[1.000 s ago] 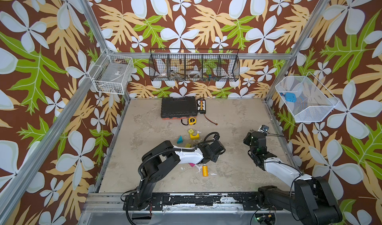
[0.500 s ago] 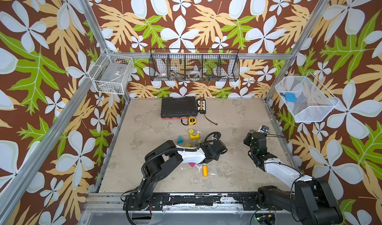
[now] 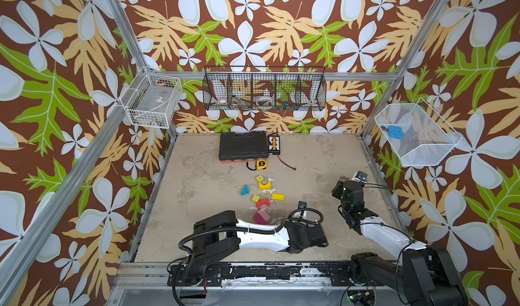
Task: Build the wood block tower
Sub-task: 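Pull the red block toward the robot beside the orange block with the left gripper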
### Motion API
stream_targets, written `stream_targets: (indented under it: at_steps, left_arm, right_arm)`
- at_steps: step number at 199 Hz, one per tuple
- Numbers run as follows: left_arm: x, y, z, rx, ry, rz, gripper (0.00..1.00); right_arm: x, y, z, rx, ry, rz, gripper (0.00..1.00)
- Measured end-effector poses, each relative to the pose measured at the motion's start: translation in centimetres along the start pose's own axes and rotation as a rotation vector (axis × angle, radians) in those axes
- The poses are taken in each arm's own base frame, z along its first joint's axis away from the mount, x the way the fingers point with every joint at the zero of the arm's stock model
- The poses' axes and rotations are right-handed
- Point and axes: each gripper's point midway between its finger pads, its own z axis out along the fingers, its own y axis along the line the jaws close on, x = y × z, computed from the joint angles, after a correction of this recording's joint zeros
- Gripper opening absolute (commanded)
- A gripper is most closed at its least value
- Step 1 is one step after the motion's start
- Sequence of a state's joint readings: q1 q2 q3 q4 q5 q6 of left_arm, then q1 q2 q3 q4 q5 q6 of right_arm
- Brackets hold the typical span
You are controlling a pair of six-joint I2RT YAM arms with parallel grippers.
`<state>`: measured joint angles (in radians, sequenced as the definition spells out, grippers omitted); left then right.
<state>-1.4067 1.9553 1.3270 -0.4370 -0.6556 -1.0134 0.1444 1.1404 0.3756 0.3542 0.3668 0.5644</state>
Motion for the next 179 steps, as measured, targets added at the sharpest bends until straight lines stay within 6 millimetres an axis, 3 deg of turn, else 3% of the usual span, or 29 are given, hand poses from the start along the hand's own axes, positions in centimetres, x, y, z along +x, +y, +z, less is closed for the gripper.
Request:
stream_targets:
  at_steps: [15,45,138,179]
  left_arm:
    - [0.8,0.0,0.1,-0.051,-0.001,-0.035,0.02]
    - [3.2,1.9,0.4,-0.136,0.033,-0.067,0.0]
    - [5.6,2.5,0.5,-0.134,0.097,-0.14,0.0]
    - [6.0,2.4,0.7,-0.125,0.104,-0.146,0.2]
  right_arm:
    - [0.0,-0.1,-0.2,-0.002,-0.004,0.003,0.57]
    - [0.1,-0.3,-0.5,-0.005,-0.01,0.005,0.58]
    - [0.2,-0.3,-0.3,-0.002,-0.004,0.003,0.57]
    - [0.2,-0.2,-0.3,-0.002,-0.004,0.002,0.58]
